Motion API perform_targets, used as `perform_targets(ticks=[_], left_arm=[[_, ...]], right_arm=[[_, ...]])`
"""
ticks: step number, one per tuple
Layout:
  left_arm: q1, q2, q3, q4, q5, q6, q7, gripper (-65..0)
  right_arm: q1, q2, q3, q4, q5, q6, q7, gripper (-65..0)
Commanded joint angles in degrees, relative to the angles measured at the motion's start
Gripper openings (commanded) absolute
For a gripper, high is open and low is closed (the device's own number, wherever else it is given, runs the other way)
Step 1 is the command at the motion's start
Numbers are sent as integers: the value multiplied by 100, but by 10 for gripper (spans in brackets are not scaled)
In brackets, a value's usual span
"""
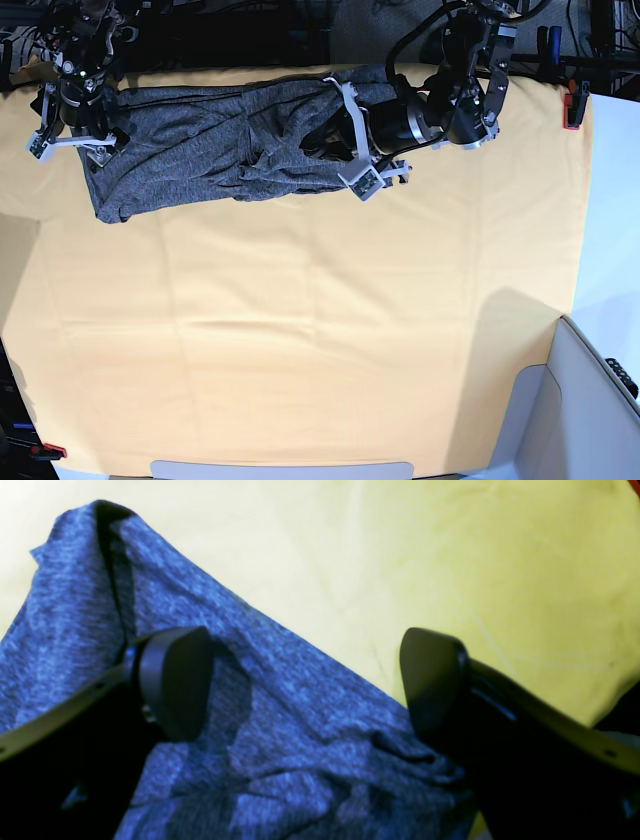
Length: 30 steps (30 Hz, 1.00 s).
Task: Fold the T-shirt properly
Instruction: 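Lay the folded end onto the strip's middle with the left gripper, then lift the strip end with the right gripper and fold it over toward the left gripper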
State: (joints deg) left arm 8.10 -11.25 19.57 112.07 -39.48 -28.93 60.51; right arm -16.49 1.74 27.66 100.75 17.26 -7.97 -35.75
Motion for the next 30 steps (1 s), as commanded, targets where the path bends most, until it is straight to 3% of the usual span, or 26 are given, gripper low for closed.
perform_targets(ticks=[1,9,15,22,27,29,30], left_arm=[[-67,30,104,15,-3,-13,-253,-648],[-32,56,746,-601,779,5,-930,-648],[-23,56,1080,-680,797,5,-1001,-648],[100,21,1484,-29,770,-65,-1001,-648],[91,12,1467,226,762,-602,-1001,-648],[91,4,1467,226,762,-602,-1001,-648],[91,4,1467,226,762,-602,-1001,-648]], right_arm=[[18,59,16,92,2,10,142,-75],[18,50,16,92,2,10,142,-75],[-8,50,16,92,2,10,142,-75],[18,50,16,92,2,10,142,-75],[18,94,16,92,2,10,142,-75],[18,156,16,127,2,142,133,-75],[18,314,8,145,19,449,80,-75]])
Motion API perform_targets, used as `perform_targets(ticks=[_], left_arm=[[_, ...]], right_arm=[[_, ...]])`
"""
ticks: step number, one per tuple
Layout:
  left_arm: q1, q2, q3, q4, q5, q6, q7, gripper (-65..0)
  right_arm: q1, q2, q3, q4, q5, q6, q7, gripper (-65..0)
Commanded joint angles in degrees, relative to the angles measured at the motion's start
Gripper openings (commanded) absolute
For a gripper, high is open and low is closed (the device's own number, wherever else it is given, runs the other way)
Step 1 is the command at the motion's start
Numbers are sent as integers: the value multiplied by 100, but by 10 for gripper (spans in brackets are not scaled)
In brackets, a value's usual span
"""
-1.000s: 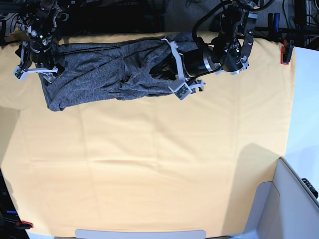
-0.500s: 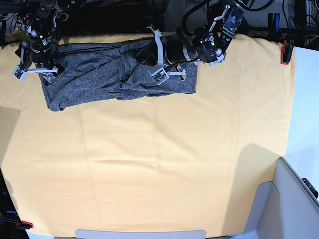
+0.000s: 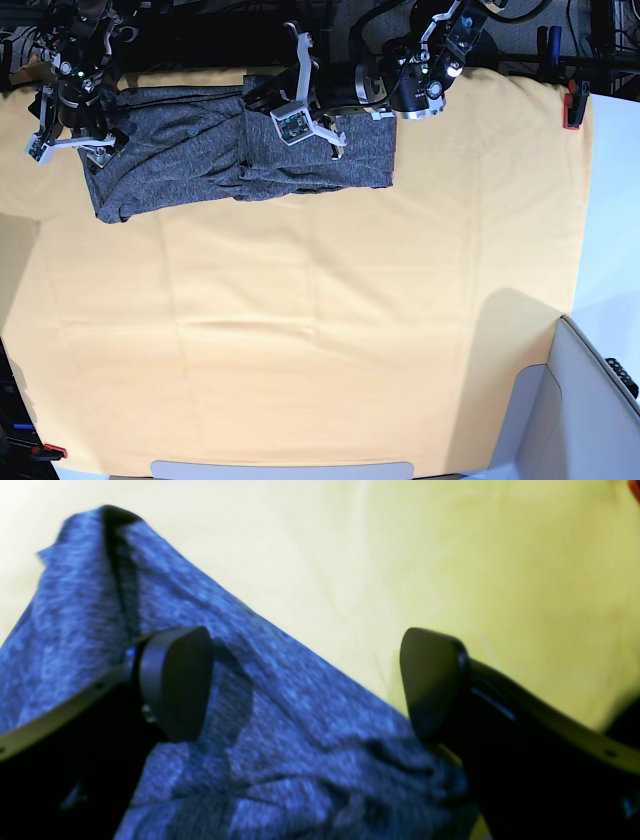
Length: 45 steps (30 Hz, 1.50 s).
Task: Fold the T-shirt properly
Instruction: 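Lift the strip end with the right gripper and fold it over toward the left gripper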
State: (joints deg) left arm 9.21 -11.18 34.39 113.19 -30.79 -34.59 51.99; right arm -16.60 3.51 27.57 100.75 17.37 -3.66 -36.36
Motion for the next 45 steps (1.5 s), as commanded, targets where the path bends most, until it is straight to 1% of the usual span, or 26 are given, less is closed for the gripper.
perform_targets(ticks=[1,3,4,6,7,9,11,13,15,19,23,28,32,36,39,43,45], left_arm=[[-20,-20,-15,114,-99,-36,-148,-648],[-20,-100,-15,106,-99,-36,-148,-648],[-20,-108,-15,106,-99,-36,-148,-648],[-20,-117,-15,97,-99,-36,-148,-648],[-20,-117,-15,88,-99,-36,-148,-648],[-20,-117,-15,79,-99,-36,-148,-648],[-20,-117,-15,79,-99,-36,-148,-648],[-20,-126,-15,79,-99,-36,-148,-648],[-20,-179,-15,79,-99,-36,-148,-648],[-20,-214,-15,79,-99,-27,-148,-648],[-29,-214,-15,70,-99,-27,-148,-648],[-47,-205,-15,70,-99,-27,-148,-648],[-47,-205,-15,70,-99,-27,-148,-648],[-47,-205,-15,62,-99,-27,-148,-648],[-55,-205,-15,62,-99,-27,-148,-648],[-55,-205,-15,62,-99,-27,-148,-648],[-55,-205,-15,26,-99,-27,-148,-648]], right_arm=[[29,278,16,154,105,414,-61,-74],[284,621,87,118,527,1469,-790,-74],[398,752,157,31,694,1847,-1142,-74],[618,911,456,-207,1011,2419,-1678,-74],[794,937,641,-374,1134,2577,-1854,-74],[1014,937,1089,-717,1301,2700,-2048,-74],[1198,963,1388,-1016,1441,2814,-2188,-74],[1313,1069,1511,-1288,1591,3087,-2347,-74],[1339,1113,1528,-1534,1776,3272,-2408,-74],[1339,1113,1511,-1886,1916,3351,-2417,-74],[1313,1060,1493,-1921,1943,3351,-2434,-76],[1339,981,1493,-1895,1943,3351,-2971,-76],[1216,876,1493,-1534,1943,3316,-3103,-76],[1111,691,1485,-1183,1934,3307,-3270,-76],[1040,594,1485,-989,1934,3307,-3481,-76],[996,524,1467,-796,1934,3307,-3639,-76],[996,515,1317,-796,1934,3307,-3683,-76]])
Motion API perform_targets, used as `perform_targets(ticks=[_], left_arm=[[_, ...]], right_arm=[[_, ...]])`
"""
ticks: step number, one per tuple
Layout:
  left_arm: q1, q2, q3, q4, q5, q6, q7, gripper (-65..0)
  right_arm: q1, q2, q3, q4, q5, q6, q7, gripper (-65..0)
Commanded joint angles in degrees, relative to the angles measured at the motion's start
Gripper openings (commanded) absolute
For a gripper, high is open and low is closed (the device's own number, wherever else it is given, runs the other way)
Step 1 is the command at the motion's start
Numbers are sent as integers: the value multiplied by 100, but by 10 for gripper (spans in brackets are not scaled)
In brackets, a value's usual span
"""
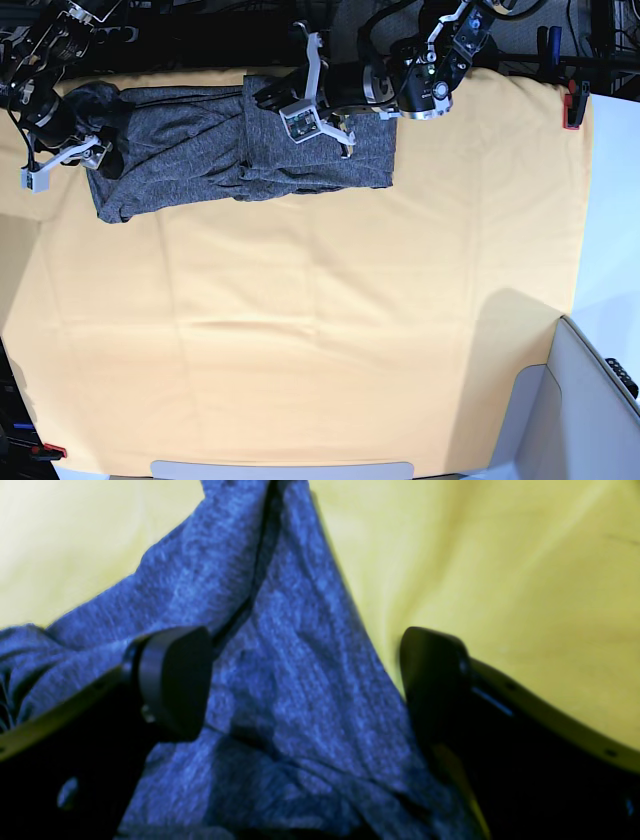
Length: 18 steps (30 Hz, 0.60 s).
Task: Fold the T-shirt properly
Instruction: 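Lift the strip end with the right gripper and fold it over toward the left gripper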
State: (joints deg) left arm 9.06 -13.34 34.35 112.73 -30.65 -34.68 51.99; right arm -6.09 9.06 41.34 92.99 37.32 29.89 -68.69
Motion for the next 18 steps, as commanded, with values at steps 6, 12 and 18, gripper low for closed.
perform_targets(ticks=[6,12,18], left_arm=[[-40,20,-11,37,-113,-18,-148,-648],[-40,11,-11,37,-113,-18,-148,-648],[-40,11,-11,37,-113,-18,-148,-648]], right_arm=[[-37,-40,-728,-20,-53,-39,-424,-76],[15,-181,-851,-29,-53,-39,-424,-76],[-2,-189,-851,-37,-53,-39,-424,-78]])
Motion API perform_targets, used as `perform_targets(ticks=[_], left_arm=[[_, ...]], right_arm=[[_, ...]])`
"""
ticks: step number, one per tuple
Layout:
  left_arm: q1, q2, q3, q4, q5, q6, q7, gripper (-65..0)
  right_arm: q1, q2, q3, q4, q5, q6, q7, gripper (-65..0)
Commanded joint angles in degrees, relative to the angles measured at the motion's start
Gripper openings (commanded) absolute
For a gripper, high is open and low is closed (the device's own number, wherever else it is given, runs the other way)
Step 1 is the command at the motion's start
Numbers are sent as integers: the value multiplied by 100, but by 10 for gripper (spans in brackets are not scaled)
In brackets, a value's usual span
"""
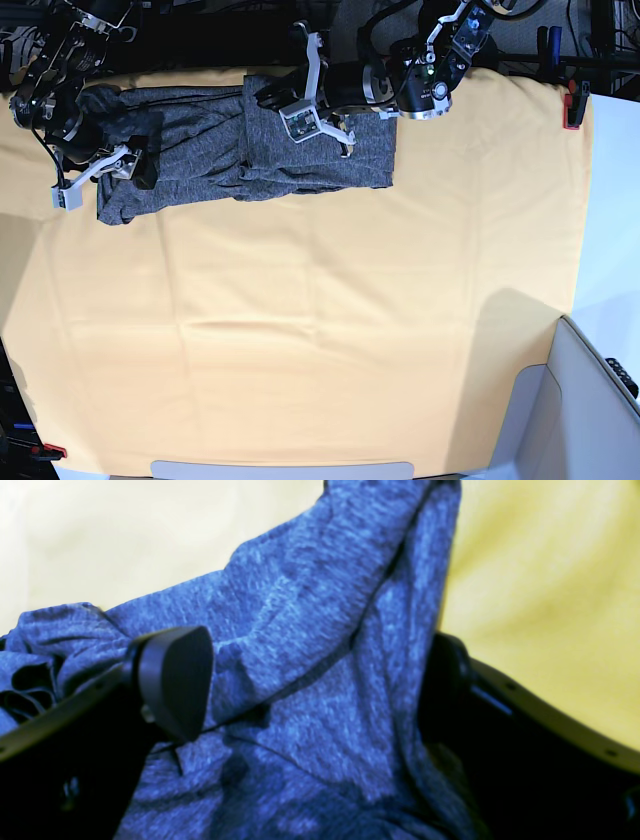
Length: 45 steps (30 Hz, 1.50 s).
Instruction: Fold the T-shirt properly
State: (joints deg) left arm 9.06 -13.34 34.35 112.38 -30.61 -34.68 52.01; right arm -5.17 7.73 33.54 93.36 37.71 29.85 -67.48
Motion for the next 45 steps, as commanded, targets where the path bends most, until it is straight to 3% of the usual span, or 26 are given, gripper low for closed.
perform_targets(ticks=[1,4,7,15,19,31,41,45], left_arm=[[-40,11,-11,72,-117,-18,-150,-648],[-40,2,-11,72,-117,-18,-150,-648],[-40,2,-11,72,-117,-18,-150,-648],[-40,2,-11,72,-117,-18,-150,-648],[-40,2,-11,72,-117,-18,-150,-648],[-14,-6,-1206,107,-117,-18,-142,-648],[101,-15,-2085,107,-117,-36,-142,-648],[109,-15,-2332,107,-117,-44,-142,-648]], right_arm=[[-94,-56,-70,-75,-92,-26,-553,-78],[-94,-56,-79,-75,-92,-9,-570,-82],[-94,-56,-79,-75,-92,0,-570,-149],[-94,-65,-79,-92,-92,0,-562,-503],[-76,-65,-211,-66,-92,0,-553,-643],[-103,-214,-1354,1481,-127,-44,-544,-650],[-94,-592,-2576,1666,-145,-44,-359,-650],[-76,-610,-3341,1807,-497,-53,-175,-650]])
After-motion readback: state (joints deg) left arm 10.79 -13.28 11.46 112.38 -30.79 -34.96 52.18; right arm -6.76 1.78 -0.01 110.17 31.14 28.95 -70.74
